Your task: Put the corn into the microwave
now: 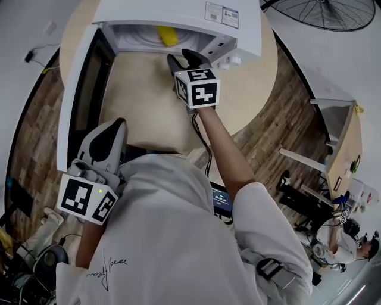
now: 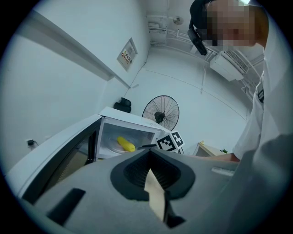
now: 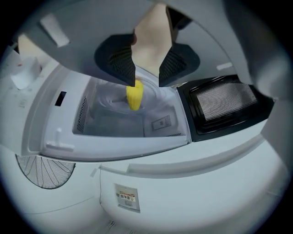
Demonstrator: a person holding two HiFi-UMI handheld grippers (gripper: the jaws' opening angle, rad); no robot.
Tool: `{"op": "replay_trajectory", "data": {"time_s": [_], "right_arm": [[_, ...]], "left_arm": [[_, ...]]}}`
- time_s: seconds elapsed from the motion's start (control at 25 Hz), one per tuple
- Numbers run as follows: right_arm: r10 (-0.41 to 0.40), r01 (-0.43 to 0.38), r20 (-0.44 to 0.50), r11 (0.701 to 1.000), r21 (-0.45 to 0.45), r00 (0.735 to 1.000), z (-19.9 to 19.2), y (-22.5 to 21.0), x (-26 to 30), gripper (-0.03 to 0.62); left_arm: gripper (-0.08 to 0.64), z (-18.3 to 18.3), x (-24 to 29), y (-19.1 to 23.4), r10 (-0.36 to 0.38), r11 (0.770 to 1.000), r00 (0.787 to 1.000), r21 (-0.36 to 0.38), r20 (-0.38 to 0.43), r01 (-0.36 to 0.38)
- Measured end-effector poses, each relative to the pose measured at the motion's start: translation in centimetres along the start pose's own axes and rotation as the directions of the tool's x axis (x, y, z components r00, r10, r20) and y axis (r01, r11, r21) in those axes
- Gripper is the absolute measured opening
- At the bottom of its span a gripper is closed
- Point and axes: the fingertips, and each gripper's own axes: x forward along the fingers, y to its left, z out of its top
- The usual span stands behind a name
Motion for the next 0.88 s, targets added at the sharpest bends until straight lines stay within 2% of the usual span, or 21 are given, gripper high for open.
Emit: {"op": "replay_trajectory", "data": {"time_s": [0.28, 0.52, 0.88], "right_arm": [[0.005, -0.006, 0.009, 0.998, 0.061, 1.0, -0.7, 0.6, -2.0, 0.153], [0.023, -0.024, 0.003, 0.995, 0.098, 1.0, -1.5, 0.7, -4.3, 0.109], [0.036, -0.036, 0.004, 0.99, 0.138, 0.999, -2.4, 1.1, -8.3, 0.066]], "left_arm": [[-0.008, 0.0, 0.0, 0.1, 0.013, 0.999, 1.0, 0.039, 0.001, -0.013], [-0.009, -0.3, 0.0, 0.5, 0.05, 0.999, 0.999, -0.004, 0.017, -0.05], [-0.009, -1.1, -0.4, 0.6, 0.098, 0.995, 0.995, -0.017, 0.016, -0.098]]}}
